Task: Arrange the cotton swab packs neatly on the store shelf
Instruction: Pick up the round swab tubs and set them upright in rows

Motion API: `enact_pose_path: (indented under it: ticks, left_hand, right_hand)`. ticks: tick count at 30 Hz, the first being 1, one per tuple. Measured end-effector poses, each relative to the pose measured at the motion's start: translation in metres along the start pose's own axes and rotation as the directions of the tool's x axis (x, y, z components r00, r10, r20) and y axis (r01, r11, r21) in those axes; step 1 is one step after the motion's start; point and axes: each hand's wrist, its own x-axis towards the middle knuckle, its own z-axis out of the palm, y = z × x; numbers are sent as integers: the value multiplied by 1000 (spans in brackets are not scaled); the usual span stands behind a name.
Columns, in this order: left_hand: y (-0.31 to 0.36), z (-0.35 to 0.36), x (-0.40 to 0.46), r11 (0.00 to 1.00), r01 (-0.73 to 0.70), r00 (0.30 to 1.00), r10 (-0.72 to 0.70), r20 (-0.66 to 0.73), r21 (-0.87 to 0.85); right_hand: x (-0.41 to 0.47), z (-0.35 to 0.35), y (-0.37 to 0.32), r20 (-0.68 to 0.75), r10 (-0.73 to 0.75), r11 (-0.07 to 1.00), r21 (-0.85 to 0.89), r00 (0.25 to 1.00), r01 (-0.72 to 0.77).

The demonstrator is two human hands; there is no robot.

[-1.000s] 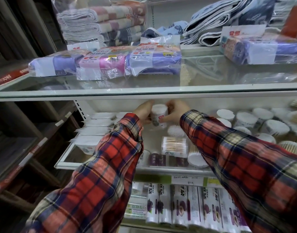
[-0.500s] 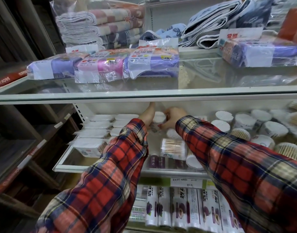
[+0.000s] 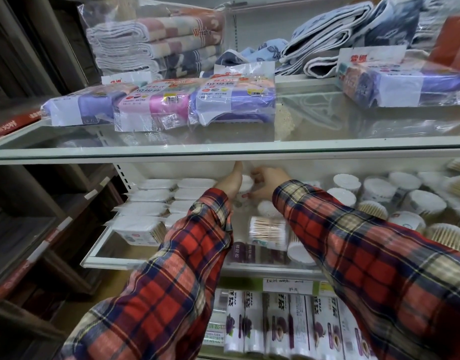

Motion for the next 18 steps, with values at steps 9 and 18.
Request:
enact_pose_path:
  ticks: [9, 18]
  left_hand:
    - [29, 2, -18, 927, -235, 972, 233, 42, 292]
    - [29, 1, -69, 859, -401, 907, 421, 7, 319]
  right_hand:
    - [-26, -36, 4, -237, 1, 974, 222, 972, 53]
    - [-75, -46, 4, 129, -183, 982, -12, 975, 186]
